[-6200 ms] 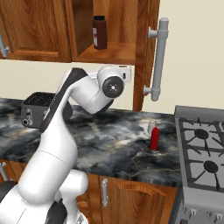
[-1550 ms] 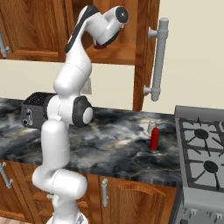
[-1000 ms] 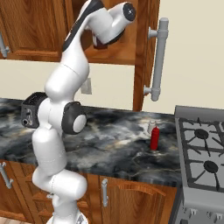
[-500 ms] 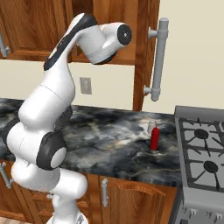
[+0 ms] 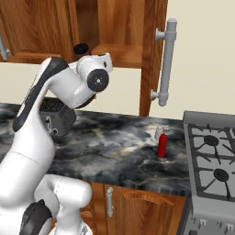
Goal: Collect the paprika, ketchup, and shaker from the cabinet and place them next to the stove.
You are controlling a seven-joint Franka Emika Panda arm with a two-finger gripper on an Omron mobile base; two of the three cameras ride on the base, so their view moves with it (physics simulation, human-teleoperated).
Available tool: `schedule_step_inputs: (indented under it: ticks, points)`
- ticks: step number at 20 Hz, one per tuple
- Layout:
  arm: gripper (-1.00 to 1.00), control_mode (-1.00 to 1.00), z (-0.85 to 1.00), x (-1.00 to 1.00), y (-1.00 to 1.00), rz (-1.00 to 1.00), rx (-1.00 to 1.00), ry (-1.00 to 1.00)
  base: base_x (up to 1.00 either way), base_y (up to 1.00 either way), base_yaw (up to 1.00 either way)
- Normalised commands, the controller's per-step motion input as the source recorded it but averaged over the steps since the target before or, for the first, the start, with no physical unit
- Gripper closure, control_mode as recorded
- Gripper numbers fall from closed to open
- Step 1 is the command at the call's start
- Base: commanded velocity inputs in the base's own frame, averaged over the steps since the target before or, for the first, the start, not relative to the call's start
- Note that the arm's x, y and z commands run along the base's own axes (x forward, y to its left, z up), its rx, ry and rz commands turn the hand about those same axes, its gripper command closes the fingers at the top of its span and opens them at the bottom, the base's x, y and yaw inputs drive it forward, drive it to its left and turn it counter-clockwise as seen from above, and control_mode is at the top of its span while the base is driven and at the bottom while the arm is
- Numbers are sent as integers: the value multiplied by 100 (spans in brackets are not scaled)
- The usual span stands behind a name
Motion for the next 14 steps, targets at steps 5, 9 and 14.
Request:
schedule_step_inputs:
  ticks: [5, 9, 14]
  points:
    - [100, -100, -35, -99, -57, -12, 1, 0, 0, 0, 0]
    - [100, -100, -69, -81, -82, -4, 2, 0, 0, 0, 0]
    - [100, -100, -76, -60, -91, 0, 3, 0, 0, 0, 0]
